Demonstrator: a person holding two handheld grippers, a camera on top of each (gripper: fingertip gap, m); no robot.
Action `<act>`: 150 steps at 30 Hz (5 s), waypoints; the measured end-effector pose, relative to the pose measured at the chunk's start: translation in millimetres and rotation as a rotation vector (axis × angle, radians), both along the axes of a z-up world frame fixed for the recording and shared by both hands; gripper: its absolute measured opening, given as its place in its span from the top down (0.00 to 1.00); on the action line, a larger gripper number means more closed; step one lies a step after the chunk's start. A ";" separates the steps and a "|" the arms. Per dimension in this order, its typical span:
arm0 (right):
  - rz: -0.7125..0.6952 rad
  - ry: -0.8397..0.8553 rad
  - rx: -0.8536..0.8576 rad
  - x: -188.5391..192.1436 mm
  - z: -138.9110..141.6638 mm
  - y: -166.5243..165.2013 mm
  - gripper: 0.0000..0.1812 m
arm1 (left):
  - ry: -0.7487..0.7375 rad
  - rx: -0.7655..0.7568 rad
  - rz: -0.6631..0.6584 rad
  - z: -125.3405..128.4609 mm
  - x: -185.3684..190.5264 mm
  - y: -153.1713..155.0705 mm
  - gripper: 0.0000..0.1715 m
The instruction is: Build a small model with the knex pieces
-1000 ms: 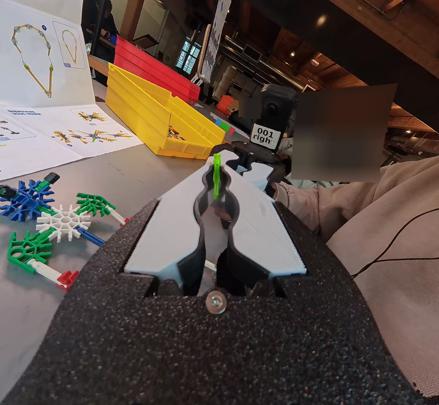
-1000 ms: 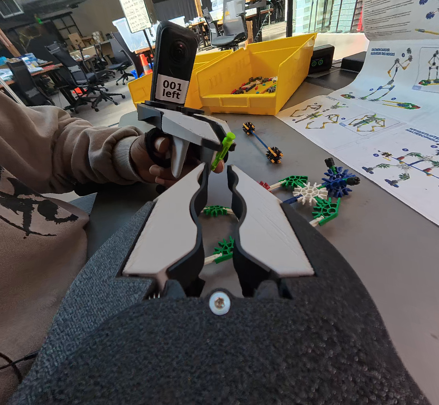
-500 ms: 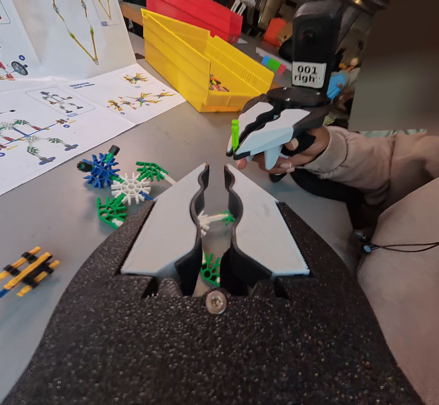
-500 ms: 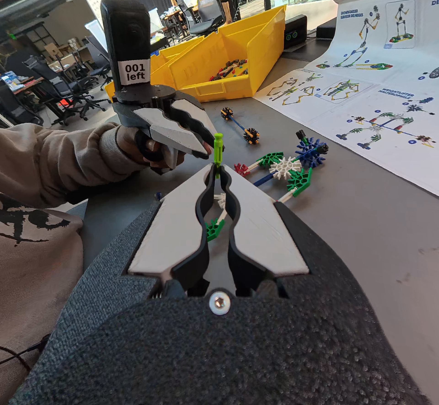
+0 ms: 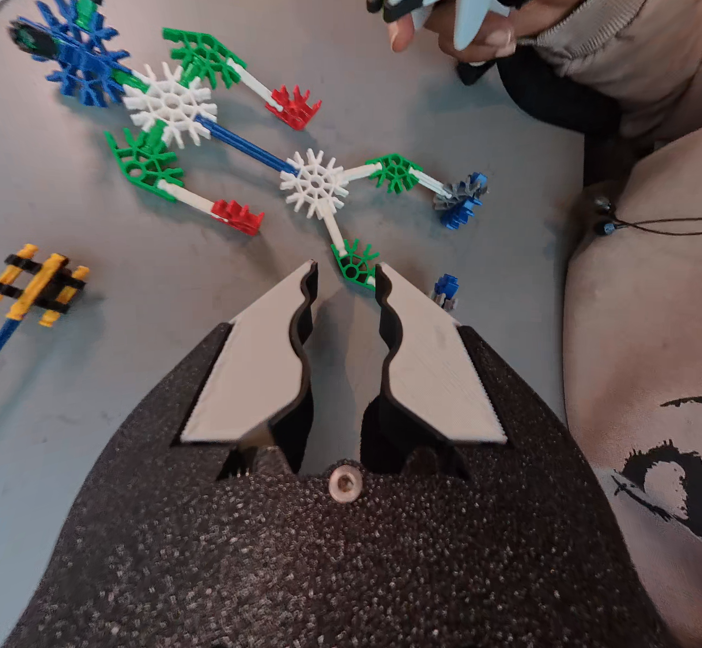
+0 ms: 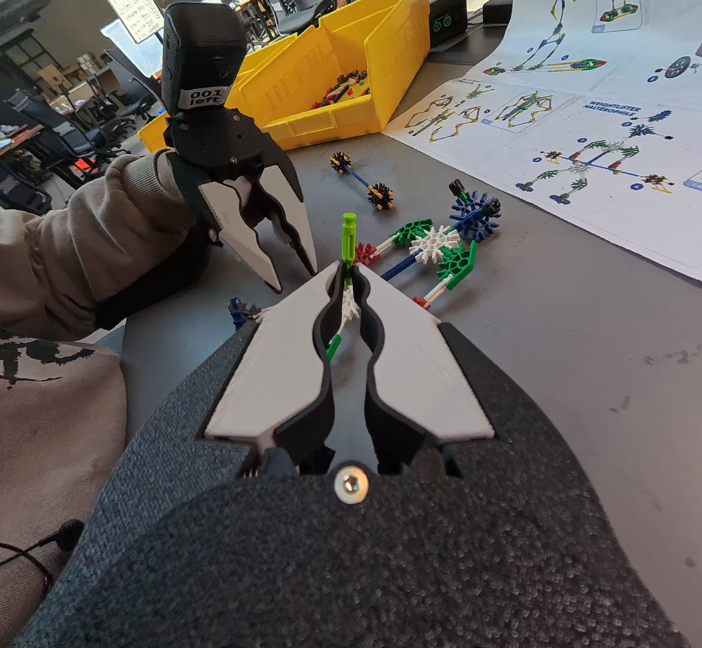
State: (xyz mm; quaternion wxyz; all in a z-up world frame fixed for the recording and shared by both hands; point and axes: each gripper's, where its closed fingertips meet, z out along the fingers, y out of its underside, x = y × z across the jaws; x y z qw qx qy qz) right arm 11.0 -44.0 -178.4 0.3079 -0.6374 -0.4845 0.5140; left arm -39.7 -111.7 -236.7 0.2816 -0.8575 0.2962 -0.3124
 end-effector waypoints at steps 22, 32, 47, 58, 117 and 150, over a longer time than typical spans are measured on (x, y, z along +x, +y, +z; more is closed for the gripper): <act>0.001 -0.337 0.037 74.2 -17.8 -52.6 0.99 | 0.023 0.067 -0.064 1.1 29.2 -4.4 0.87; -0.033 -0.441 -0.060 58.3 -50.3 -22.2 0.99 | 0.016 0.231 0.033 9.1 38.5 19.4 0.87; 0.132 -0.655 0.298 37.0 -64.5 19.2 0.99 | 0.013 0.390 0.114 21.5 33.9 36.1 0.90; 0.318 -0.722 0.522 35.5 -71.0 26.0 0.99 | 0.137 0.462 0.102 23.4 41.4 62.5 0.91; 0.101 -0.602 -0.138 19.8 -67.6 38.3 0.96 | 0.415 0.400 -0.095 -7.3 39.6 110.7 0.84; 0.330 -0.771 0.323 24.9 -68.7 37.1 0.99 | 0.299 0.333 -0.115 -9.3 41.3 103.6 0.85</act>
